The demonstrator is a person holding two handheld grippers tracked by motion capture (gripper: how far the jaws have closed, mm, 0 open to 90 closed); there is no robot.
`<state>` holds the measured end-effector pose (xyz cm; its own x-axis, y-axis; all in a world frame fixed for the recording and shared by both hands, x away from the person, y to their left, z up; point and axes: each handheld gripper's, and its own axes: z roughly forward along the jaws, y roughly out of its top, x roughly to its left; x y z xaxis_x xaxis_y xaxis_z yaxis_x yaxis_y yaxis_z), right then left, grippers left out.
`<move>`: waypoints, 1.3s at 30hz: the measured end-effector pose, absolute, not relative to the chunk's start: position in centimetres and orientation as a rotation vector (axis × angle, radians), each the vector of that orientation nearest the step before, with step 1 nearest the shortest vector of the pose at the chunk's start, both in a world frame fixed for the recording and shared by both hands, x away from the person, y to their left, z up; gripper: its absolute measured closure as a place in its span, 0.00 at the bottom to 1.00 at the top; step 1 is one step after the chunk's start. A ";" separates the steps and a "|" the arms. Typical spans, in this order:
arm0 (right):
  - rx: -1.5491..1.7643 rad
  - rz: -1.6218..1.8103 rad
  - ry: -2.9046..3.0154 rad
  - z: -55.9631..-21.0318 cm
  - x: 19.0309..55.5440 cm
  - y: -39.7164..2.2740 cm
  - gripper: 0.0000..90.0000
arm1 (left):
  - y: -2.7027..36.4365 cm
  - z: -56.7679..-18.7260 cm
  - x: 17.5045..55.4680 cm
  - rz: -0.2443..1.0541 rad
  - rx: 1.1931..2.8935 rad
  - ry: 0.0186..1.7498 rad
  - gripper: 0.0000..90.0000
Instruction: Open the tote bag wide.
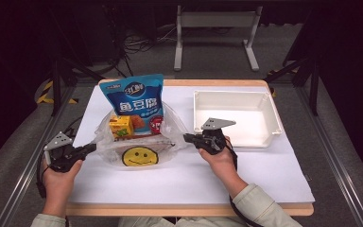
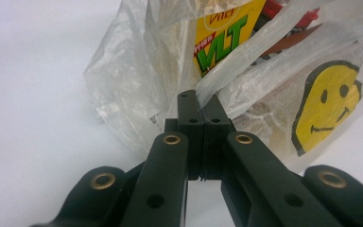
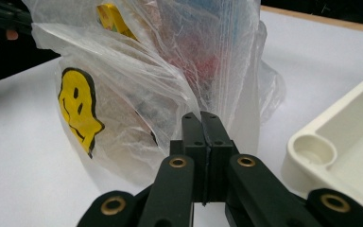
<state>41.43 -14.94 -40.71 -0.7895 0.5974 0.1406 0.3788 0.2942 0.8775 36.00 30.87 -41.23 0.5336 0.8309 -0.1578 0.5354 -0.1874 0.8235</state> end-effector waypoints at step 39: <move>0.958 1.376 2.462 -43.6 42.4 -14.0 0.86 | 29.8 -38.3 34.2 0.639 1.731 0.965 0.56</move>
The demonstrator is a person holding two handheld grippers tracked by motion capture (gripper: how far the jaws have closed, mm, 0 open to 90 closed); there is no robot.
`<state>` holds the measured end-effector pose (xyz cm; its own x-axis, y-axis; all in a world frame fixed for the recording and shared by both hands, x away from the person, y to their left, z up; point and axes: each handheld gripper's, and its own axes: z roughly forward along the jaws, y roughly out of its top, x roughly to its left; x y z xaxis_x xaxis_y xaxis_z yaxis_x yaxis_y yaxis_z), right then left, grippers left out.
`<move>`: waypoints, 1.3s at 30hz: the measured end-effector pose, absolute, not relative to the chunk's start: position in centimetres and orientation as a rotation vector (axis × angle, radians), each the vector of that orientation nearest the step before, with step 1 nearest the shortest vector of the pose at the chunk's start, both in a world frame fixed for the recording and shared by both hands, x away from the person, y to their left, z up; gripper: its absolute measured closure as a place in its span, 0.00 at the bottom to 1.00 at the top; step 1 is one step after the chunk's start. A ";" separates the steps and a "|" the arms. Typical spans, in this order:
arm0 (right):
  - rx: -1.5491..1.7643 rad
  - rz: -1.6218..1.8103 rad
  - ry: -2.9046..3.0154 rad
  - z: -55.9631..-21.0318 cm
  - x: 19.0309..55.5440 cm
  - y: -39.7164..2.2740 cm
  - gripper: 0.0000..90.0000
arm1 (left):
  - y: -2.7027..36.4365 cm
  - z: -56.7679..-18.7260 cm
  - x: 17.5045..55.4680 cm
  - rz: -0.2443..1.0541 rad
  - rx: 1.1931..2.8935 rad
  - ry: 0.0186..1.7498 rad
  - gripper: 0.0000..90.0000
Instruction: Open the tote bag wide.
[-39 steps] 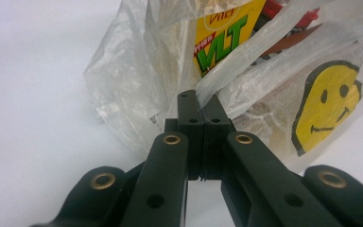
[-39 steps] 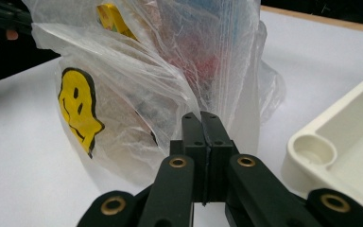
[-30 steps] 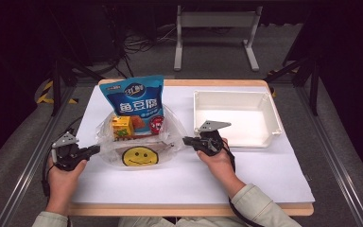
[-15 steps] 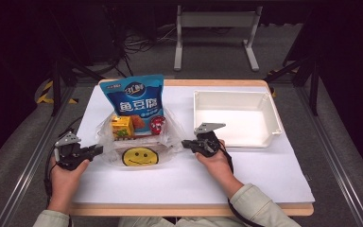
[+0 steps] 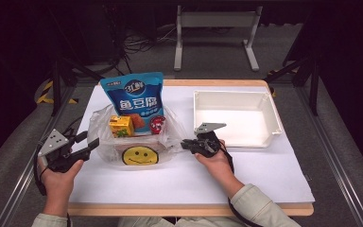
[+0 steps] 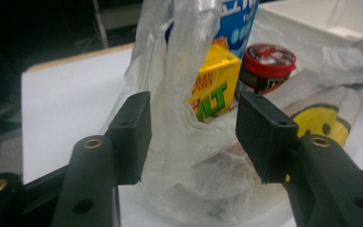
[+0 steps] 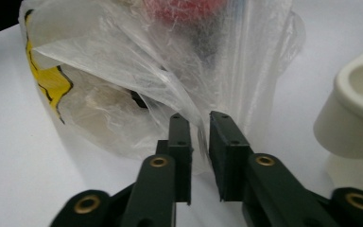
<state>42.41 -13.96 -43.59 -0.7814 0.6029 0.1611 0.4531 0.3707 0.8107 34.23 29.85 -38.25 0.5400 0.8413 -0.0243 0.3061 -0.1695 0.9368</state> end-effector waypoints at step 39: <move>0.441 1.382 2.591 -33.0 41.9 -5.6 0.49 | 30.5 -38.0 33.4 0.636 1.704 0.985 0.60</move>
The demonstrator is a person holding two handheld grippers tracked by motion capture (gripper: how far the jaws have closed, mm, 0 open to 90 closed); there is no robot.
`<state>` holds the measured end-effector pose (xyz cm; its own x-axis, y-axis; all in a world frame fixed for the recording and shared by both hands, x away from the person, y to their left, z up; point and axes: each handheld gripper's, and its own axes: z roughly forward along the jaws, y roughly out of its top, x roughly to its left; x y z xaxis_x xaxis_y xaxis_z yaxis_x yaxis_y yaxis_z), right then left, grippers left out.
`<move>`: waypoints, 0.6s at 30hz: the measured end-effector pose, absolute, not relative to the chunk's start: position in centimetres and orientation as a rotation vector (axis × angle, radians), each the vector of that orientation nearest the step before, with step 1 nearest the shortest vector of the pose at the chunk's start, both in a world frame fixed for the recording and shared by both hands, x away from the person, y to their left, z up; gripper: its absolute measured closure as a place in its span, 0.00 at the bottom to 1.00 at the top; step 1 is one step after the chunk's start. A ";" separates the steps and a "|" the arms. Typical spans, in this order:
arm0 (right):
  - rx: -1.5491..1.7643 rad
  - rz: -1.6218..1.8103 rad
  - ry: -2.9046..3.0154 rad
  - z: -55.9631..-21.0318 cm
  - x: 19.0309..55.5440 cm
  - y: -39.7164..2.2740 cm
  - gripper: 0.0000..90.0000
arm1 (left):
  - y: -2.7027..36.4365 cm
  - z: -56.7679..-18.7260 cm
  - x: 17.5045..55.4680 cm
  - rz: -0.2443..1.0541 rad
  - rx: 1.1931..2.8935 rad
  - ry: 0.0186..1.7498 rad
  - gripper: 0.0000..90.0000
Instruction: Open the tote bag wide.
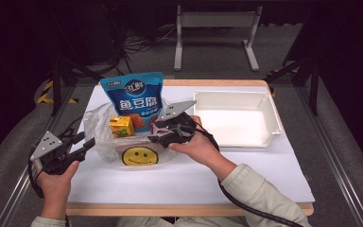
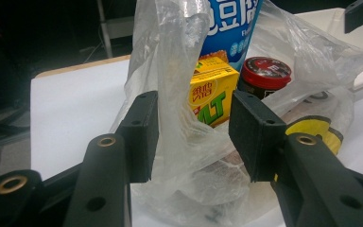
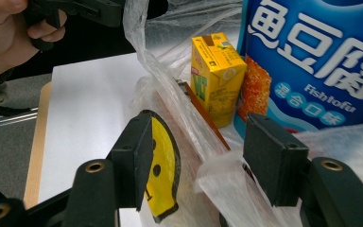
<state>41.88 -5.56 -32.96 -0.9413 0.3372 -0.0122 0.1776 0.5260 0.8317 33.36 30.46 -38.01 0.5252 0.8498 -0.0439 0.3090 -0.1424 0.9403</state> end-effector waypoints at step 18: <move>0.407 1.313 2.714 -33.4 44.4 -2.1 0.45 | 30.5 -38.3 33.4 0.611 1.715 0.986 0.58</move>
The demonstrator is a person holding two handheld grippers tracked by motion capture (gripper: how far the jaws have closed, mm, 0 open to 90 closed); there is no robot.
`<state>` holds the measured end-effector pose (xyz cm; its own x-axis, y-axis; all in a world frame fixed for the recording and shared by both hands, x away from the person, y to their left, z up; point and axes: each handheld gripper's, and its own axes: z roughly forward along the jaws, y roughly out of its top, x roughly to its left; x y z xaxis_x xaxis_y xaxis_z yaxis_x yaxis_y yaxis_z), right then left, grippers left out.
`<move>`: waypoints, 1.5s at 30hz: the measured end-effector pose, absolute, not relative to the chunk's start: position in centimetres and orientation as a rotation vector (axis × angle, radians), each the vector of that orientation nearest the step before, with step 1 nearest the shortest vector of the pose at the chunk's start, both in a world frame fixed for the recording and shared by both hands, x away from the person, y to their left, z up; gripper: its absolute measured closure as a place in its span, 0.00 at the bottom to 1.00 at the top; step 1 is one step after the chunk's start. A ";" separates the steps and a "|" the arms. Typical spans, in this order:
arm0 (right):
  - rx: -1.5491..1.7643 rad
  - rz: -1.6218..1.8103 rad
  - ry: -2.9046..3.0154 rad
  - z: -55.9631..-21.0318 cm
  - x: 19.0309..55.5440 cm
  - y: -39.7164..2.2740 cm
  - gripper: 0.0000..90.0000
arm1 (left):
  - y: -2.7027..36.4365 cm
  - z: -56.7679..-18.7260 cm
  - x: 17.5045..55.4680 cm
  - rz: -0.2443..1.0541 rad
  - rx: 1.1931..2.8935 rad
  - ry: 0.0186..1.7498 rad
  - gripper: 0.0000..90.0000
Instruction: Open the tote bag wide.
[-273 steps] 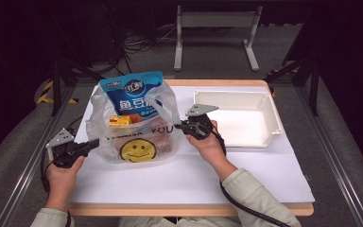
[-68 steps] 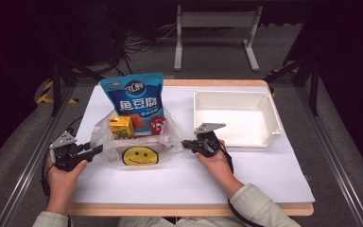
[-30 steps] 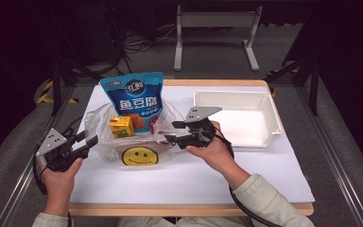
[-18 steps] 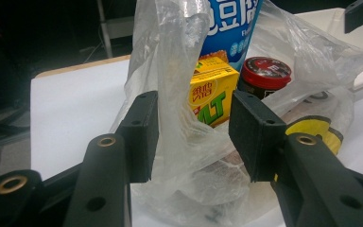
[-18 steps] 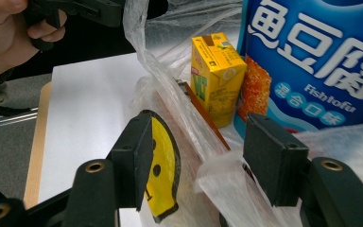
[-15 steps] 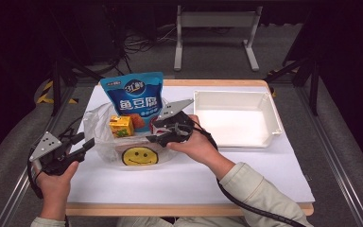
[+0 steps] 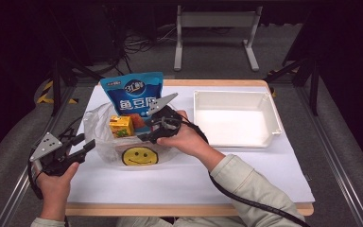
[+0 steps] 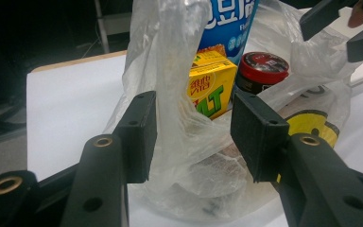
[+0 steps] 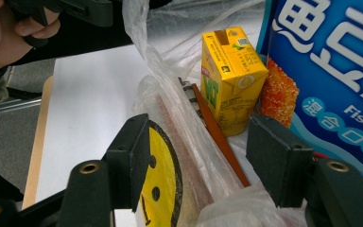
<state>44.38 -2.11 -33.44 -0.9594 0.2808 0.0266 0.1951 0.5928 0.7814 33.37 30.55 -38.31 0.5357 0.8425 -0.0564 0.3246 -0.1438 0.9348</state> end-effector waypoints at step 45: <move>0.280 0.980 2.879 -37.1 45.0 0.5 0.99 | 30.3 -39.0 34.2 0.564 1.736 0.997 0.67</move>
<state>44.99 0.50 -37.11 -0.9794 0.2004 -0.0232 0.1446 0.7776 0.6120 34.20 30.27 -39.04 0.5491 0.8318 -0.0818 0.3580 -0.1457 0.9223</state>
